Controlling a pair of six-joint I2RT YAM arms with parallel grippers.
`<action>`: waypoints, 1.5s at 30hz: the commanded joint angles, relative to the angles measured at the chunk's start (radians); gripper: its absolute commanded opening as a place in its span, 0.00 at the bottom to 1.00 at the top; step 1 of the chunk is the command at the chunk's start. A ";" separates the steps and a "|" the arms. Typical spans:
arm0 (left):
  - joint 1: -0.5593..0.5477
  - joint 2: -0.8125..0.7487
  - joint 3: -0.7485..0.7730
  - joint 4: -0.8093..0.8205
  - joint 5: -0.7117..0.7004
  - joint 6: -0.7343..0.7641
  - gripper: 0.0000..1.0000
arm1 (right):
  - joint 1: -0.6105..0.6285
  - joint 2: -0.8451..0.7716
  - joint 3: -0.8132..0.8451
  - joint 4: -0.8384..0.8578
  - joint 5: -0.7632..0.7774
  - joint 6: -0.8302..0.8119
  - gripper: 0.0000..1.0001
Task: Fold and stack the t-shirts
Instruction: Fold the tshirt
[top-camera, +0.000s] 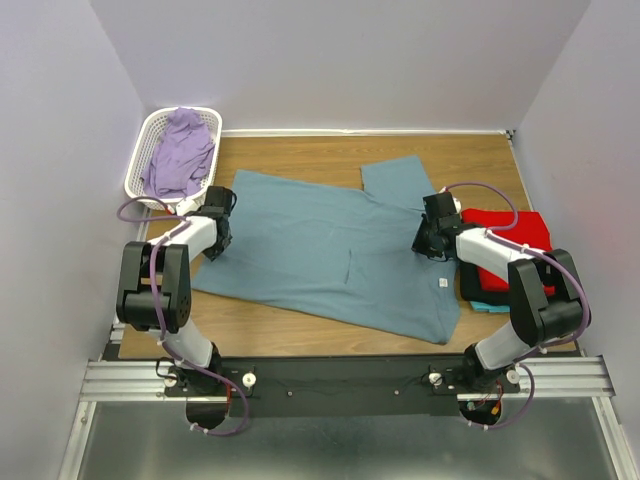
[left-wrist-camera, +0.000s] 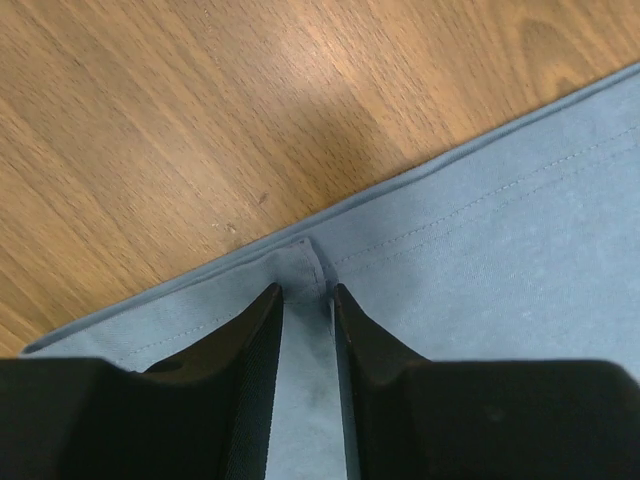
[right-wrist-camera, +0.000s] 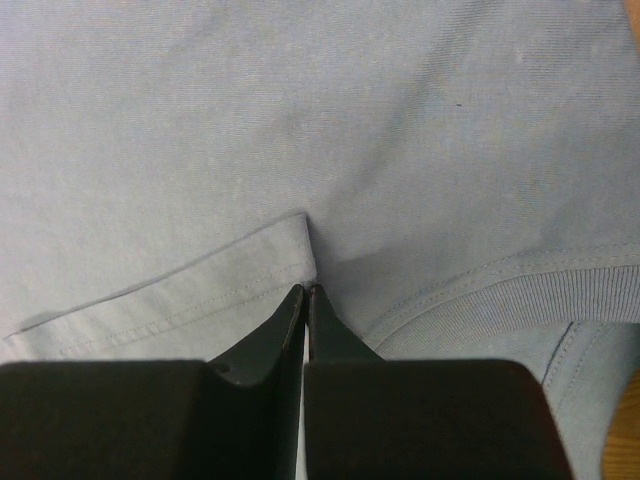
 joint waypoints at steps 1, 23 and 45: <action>-0.006 0.012 0.009 -0.004 -0.014 -0.023 0.33 | 0.009 -0.031 0.001 0.024 -0.004 0.000 0.09; -0.006 -0.106 -0.013 -0.012 -0.002 0.026 0.00 | 0.008 -0.087 -0.007 0.034 -0.019 -0.009 0.00; -0.006 -0.168 0.012 -0.030 -0.007 0.041 0.00 | 0.009 -0.265 -0.096 0.032 0.053 0.009 0.00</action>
